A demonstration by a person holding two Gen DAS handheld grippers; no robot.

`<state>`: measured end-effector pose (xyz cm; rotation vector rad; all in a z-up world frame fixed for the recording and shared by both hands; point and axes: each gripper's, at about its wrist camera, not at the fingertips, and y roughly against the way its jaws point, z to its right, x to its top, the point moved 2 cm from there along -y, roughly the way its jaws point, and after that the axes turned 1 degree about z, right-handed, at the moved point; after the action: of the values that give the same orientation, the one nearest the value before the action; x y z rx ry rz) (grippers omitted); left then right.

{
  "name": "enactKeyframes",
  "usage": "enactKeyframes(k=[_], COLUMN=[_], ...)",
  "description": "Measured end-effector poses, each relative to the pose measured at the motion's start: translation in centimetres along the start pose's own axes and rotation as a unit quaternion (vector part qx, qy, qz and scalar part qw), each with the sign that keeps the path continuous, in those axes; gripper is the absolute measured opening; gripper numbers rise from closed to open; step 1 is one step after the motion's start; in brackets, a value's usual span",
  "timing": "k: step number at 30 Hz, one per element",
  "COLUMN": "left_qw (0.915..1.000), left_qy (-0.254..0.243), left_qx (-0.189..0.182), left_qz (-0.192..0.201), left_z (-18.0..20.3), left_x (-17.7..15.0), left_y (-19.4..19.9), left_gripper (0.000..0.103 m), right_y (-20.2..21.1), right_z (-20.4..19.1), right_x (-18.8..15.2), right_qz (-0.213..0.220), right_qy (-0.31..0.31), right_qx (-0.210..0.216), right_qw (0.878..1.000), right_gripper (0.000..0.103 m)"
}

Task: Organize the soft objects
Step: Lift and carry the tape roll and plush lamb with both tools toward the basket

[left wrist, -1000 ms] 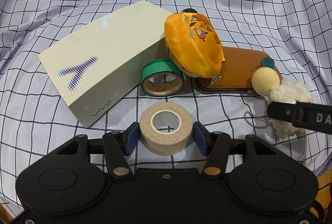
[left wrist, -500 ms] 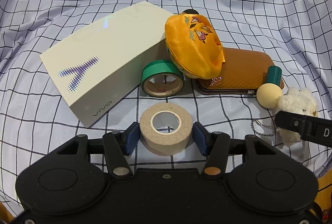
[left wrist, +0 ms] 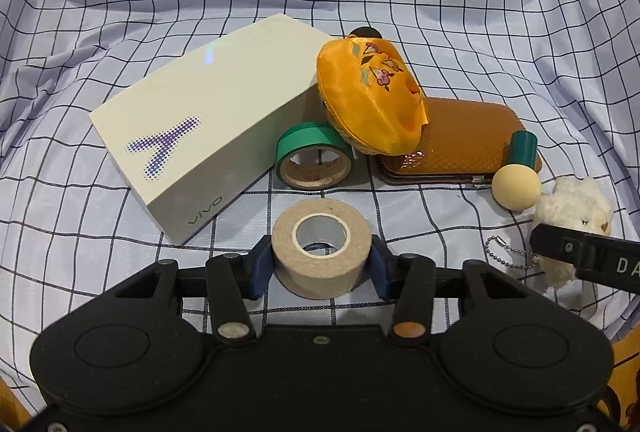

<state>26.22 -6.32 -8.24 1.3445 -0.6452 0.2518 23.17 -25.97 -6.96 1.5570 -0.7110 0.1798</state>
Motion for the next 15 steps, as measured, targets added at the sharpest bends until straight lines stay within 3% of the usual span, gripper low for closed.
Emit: enactKeyframes(k=[15], left_qw=[0.9999], left_qy=[-0.002], left_qx=[-0.002], left_qz=[0.011], left_z=[0.5], left_x=[-0.5], left_y=[3.0], left_gripper=[0.048], right_y=[2.2], right_z=[0.3], right_x=[-0.6], right_qz=[0.014], right_qy=[0.000], right_qx=[0.007], right_qw=[1.000], right_gripper=[0.070])
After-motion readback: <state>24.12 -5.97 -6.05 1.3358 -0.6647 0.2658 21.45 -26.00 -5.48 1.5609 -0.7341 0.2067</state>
